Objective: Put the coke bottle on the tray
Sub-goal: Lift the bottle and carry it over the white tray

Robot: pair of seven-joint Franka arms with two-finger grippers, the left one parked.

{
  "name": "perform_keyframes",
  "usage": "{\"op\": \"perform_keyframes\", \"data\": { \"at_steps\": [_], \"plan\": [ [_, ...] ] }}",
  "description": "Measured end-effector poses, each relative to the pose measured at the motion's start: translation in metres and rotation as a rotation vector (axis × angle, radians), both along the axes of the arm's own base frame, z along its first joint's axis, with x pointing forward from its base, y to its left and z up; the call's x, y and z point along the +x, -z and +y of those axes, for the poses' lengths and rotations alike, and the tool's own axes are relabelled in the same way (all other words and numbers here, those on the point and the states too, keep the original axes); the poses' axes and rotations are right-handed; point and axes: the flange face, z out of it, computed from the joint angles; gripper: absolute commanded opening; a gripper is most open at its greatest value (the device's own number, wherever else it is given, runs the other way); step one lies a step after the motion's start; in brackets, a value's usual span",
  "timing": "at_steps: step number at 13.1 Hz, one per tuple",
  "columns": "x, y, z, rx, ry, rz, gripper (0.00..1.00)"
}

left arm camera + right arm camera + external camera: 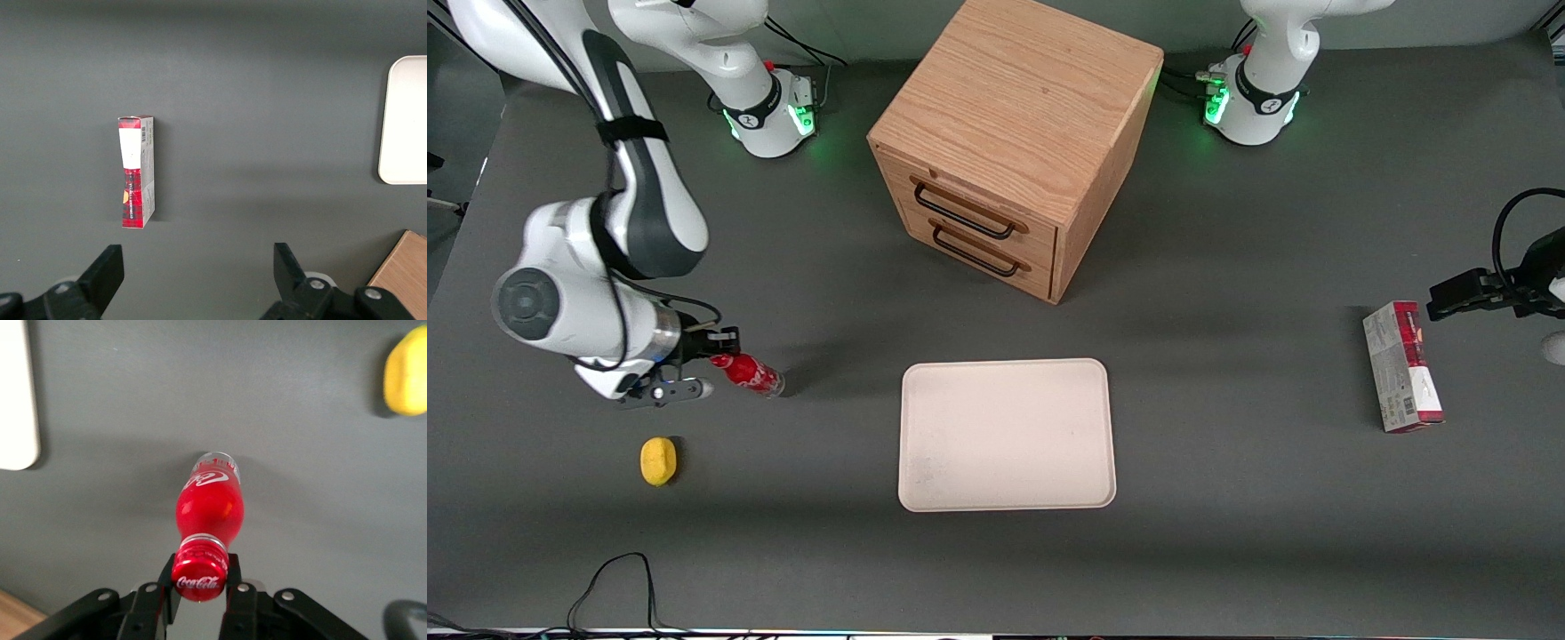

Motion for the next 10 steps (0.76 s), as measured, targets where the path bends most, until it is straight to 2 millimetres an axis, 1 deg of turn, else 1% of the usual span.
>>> {"op": "perform_keyframes", "data": {
  "at_steps": [2,3,4,5,6,7,9,10],
  "plan": [
    [0.009,-0.066,0.001,0.001,-0.006,0.015,0.03],
    [0.01,-0.1,0.002,0.002,-0.011,0.023,0.04],
    [0.009,-0.13,0.002,0.001,-0.014,0.033,0.04],
    [0.008,-0.152,0.002,0.0,-0.017,0.043,0.04],
    [0.009,-0.169,0.002,-0.001,-0.019,0.05,0.05],
    [0.011,-0.177,0.002,-0.001,-0.019,0.051,0.05],
    [0.021,-0.179,0.006,0.001,0.0,0.045,0.05],
    [0.026,-0.176,0.014,0.012,0.001,0.044,0.05]
  ]
}}
